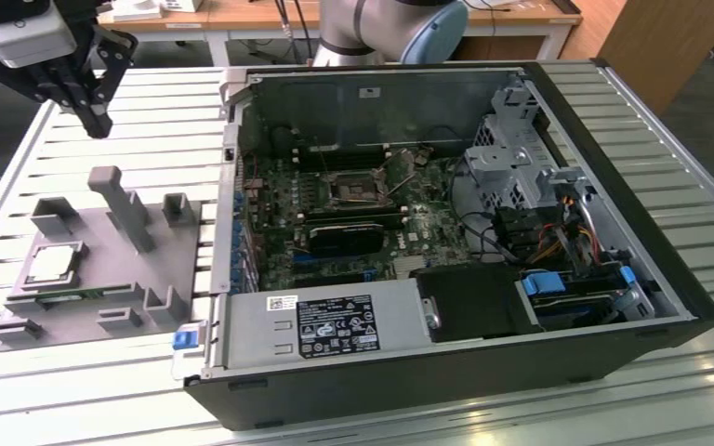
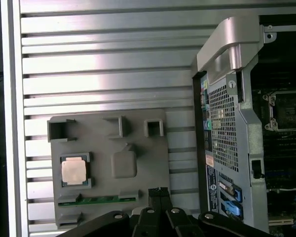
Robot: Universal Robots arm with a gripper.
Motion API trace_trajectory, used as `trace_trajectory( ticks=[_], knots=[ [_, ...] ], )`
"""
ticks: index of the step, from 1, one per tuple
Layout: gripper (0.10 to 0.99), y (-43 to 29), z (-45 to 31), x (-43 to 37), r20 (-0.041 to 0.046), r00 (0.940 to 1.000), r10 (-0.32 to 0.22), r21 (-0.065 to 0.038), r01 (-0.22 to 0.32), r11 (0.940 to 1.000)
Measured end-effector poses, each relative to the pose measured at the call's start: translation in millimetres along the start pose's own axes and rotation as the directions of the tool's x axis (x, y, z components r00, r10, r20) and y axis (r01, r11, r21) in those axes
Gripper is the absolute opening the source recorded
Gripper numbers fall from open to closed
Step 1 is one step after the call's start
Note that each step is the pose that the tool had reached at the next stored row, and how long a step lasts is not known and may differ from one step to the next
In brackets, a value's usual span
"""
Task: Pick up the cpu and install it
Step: 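Reach for the cpu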
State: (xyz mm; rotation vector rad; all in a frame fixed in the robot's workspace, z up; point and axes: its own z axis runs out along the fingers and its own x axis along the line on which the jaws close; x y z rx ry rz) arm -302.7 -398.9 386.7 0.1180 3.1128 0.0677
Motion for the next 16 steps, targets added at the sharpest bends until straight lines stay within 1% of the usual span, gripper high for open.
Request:
trace_trajectory(
  ticks=[16],
  knots=[
    [0.106, -1.0, 0.3, 12.6, -0.0001, 1.0, 0.0, 0.0, 0.0, 1.0]
  ],
)
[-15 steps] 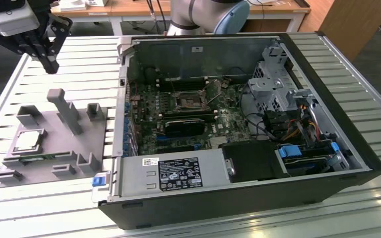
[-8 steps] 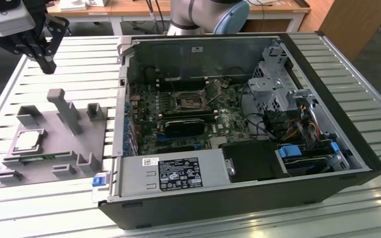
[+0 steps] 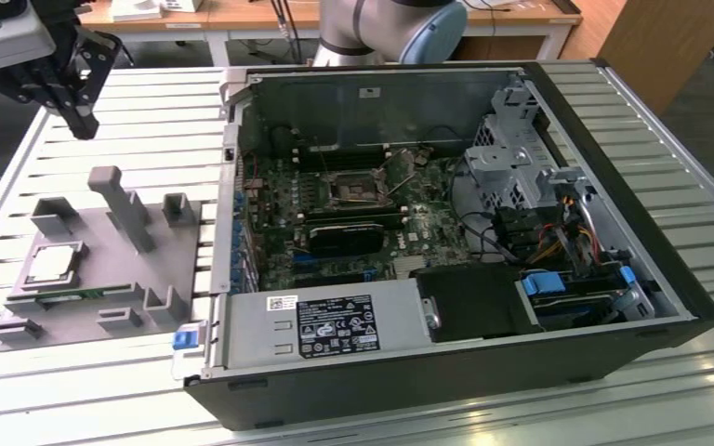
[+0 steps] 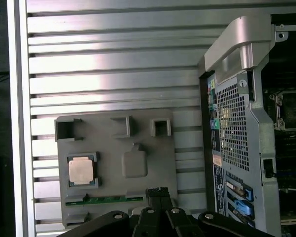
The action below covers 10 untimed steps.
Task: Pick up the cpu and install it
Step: 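Reach for the cpu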
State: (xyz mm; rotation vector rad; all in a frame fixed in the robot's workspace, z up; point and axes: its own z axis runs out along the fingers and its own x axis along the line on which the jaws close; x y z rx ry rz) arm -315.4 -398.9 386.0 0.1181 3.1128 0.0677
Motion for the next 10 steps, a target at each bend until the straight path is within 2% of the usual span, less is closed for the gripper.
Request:
trace_trajectory(
  ticks=[5, 10],
  knots=[
    [0.106, -0.4, 0.1, 5.8, 0.0, 1.0, 0.0, 0.0, 0.0, 1.0],
    [0.106, -2.6, 0.0, 18.9, 0.0, 1.0, 0.0, 0.0, 0.0, 1.0]
  ],
)
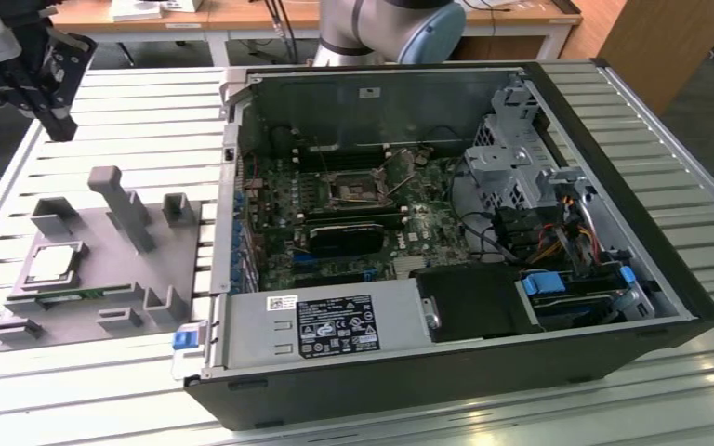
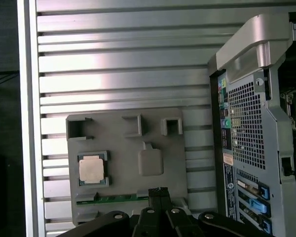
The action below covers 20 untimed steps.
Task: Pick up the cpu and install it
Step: 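Reach for the cpu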
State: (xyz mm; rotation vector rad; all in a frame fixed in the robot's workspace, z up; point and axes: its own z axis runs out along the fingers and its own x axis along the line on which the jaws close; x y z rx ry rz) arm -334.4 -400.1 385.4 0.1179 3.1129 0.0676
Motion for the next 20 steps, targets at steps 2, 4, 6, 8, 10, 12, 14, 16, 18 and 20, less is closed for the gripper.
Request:
trace_trajectory(
  ticks=[2, 4, 6, 8, 10, 12, 14, 16, 18, 20],
  knots=[
    [0.106, -1.5, 0.0, 4.2, -0.0001, 1.0, 0.0, 0.0, 0.0, 1.0],
    [0.106, -3.3, 0.1, 8.7, 0.0, 1.0, 0.0, 0.0, 0.0, 1.0],
    [0.106, -4.9, 0.1, 13.6, -0.0001, 1.0, 0.0, 0.0, 0.0, 1.0],
    [0.106, -5.6, 0.2, 20.4, -0.0001, 1.0, 0.0, 0.0, 0.0, 1.0],
    [0.106, -6.2, 0.2, 28.9, 0.0, 1.0, 0.0, 0.0, 0.0, 1.0],
    [0.106, -6.9, 0.1, 37.4, -0.0001, 1.0, 0.0, 0.0, 0.0, 1.0],
    [0.106, -7.5, 0.0, 45.4, -0.0001, 1.0, 0.0, 0.0, 0.0, 1.0],
    [0.106, -8.1, -0.1, 53.0, -0.0002, 1.0, 0.0, 0.0, 0.0, 1.0],
    [0.106, -8.5, -0.1, 59.2, -0.0009, 1.0, 0.0, 0.0, 0.0, 1.0],
    [0.106, -8.9, -0.1, 64.7, -0.003, 1.0, 0.0, 0.0, 0.0, 1.0]
  ],
)
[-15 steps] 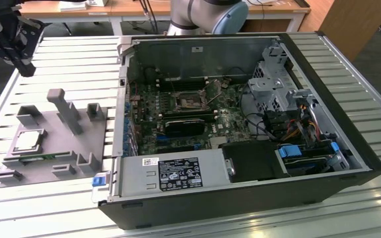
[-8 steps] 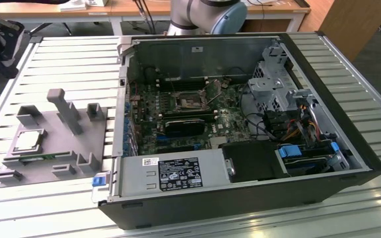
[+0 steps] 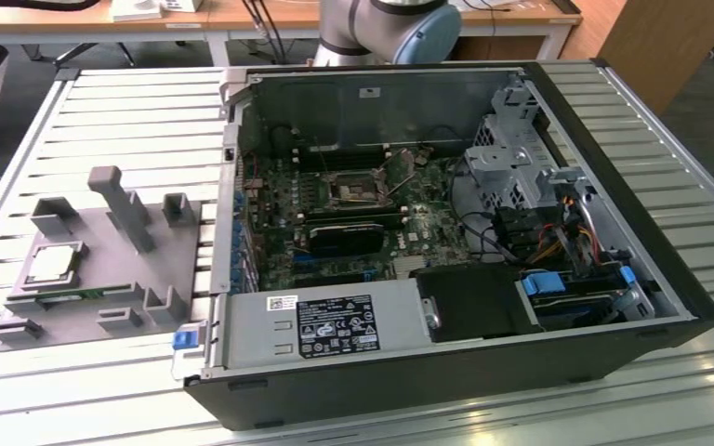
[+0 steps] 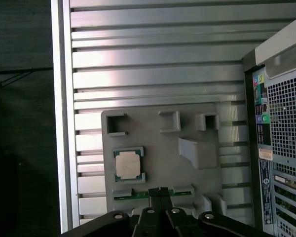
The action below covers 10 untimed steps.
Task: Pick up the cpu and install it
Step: 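Reach for the cpu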
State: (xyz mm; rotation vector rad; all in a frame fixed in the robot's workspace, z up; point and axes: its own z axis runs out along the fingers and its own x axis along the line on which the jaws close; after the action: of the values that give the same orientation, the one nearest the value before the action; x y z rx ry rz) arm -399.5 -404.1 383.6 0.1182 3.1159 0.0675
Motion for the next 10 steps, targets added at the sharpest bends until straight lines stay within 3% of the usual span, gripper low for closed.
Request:
trace_trajectory(
  ticks=[10],
  knots=[
    [0.106, -2.2, 1.2, 28.2, -0.0073, 1.0, 0.0, 0.001, 0.0, 1.0]
  ],
)
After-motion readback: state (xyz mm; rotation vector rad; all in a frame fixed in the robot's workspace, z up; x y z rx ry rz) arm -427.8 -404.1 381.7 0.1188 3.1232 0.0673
